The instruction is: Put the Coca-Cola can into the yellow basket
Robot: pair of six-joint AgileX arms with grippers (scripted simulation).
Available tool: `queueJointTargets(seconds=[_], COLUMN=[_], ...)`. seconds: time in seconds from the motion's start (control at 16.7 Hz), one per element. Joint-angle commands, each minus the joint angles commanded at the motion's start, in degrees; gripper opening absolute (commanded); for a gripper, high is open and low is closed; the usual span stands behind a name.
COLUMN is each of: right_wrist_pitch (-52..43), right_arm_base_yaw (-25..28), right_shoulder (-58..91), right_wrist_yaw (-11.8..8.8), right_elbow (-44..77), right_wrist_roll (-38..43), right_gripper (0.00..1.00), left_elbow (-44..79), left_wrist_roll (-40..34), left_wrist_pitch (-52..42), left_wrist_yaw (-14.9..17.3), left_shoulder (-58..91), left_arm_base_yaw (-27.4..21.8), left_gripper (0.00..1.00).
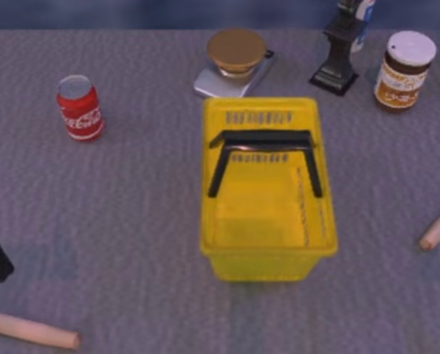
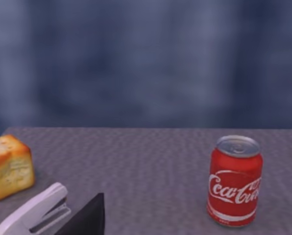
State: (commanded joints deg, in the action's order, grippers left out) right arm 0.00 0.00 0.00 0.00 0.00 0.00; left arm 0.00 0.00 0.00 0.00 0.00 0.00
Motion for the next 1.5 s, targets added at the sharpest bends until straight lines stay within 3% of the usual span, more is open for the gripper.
queueJointTargets(seconds=[0.3,0.66,1.08,1.5], right_wrist_pitch=[0.0,0.0,0.0,0.0], right_arm_base_yaw=[0.0,0.0,0.0,0.0], right_shoulder=[0.0,0.0,0.0,0.0], right_wrist_yaw=[0.0,0.0,0.0,0.0], right_elbow=[0.0,0.0,0.0,0.0], right_wrist_roll=[0.0,0.0,0.0,0.0], right_gripper=[1.0,1.0,1.0,1.0], left_elbow=[2.32,17.73,49.03,87.45], left_wrist_roll=[0.68,5.29,14.23,24.49], left_wrist_pitch=[-1.58,-12.34,-33.63,-57.29], left_wrist_yaw=[0.66,3.7,6.95,7.63], left_shoulder=[2.38,18.69,51.88,91.24], left_arm_base_yaw=[-0.42,-2.32,-4.73,-5.93], left_gripper=[1.0,1.0,1.0,1.0])
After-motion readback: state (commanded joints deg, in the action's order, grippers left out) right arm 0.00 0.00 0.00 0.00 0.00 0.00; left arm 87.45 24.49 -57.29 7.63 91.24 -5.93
